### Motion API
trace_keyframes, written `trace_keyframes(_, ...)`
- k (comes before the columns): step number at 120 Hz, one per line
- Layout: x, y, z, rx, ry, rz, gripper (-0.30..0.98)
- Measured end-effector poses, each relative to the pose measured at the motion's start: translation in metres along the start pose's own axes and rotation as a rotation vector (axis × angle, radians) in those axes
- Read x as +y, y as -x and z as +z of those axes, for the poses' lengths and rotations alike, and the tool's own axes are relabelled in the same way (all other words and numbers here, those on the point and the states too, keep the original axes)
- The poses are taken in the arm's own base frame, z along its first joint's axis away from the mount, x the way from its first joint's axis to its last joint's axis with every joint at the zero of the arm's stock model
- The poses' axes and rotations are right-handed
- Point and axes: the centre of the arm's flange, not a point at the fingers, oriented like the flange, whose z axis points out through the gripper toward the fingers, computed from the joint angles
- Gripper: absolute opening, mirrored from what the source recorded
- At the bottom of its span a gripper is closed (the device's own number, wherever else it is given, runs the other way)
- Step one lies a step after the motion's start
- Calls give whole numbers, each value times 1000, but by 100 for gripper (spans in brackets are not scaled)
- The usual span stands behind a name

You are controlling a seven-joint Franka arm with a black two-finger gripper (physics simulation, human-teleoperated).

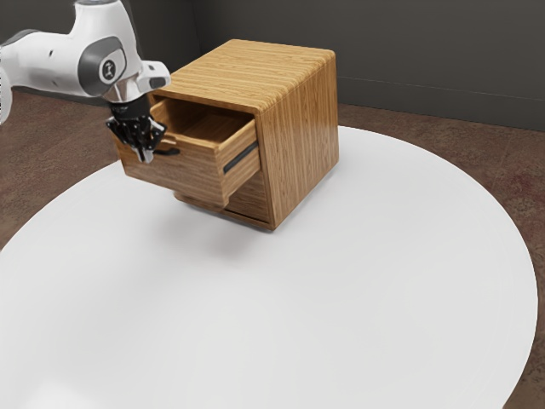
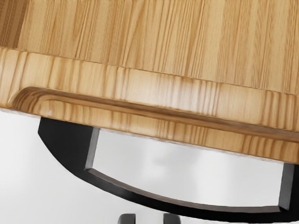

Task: Push the drawer handle with one arm to close the drawer

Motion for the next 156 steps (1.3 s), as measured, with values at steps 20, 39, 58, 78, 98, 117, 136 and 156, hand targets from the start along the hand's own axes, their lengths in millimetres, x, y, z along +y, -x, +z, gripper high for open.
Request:
trace_keyframes(20,4,-17,4,22,1,8,-2)
trace_keyframes(39,8,-40,9,54,12,14,-2)
trace_keyframes(58,15,-54,11,90,22,27,-2)
trace_keyframes(78,21,-67,8,139,26,43,-3)
trace_keyframes(98,23,-86,17,174,28,56,-3)
trace_keyframes(117,25,-97,23,203,32,68,-3)
trace_keyframes(136,25,-102,27,233,37,77,-3)
trace_keyframes(156,25,-110,32,265,47,83,-4)
